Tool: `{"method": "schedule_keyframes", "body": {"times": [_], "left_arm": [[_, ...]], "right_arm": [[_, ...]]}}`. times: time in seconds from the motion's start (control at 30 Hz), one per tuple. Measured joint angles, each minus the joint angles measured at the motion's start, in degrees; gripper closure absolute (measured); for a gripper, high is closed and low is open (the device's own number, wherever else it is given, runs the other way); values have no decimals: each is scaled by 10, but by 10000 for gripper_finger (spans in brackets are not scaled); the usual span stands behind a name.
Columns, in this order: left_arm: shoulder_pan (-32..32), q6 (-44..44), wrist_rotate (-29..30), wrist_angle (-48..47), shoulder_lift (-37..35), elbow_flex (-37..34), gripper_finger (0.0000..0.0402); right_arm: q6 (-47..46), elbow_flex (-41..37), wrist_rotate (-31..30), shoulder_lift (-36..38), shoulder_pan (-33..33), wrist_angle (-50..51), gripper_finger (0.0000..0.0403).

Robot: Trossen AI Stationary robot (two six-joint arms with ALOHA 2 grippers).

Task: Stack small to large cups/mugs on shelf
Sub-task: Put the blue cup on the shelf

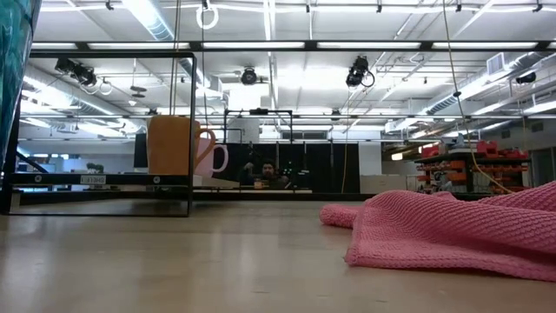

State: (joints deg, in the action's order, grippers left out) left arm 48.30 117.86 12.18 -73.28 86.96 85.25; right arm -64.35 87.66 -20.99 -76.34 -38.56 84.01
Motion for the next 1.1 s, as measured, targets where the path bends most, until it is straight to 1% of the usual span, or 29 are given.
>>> {"method": "schedule_keyframes", "body": {"times": [0.33, 0.5, 0.73, 0.9, 1.1], "left_arm": [[-14, -1, 0, 2, 16, 0, 337], [-18, -5, 0, 7, 17, -9, 324], [-20, -5, -6, 47, 17, -42, 317], [-20, -6, -10, 50, 16, -43, 318], [-22, -18, -34, 49, 32, -43, 314]], "right_arm": [[0, 0, 0, -1, 0, 0, 353], [0, 0, 0, -2, 0, 0, 350], [0, 0, 0, -2, 0, -1, 350], [0, 0, 0, -2, 0, -1, 350], [0, 0, 0, -2, 0, -1, 350]]}}
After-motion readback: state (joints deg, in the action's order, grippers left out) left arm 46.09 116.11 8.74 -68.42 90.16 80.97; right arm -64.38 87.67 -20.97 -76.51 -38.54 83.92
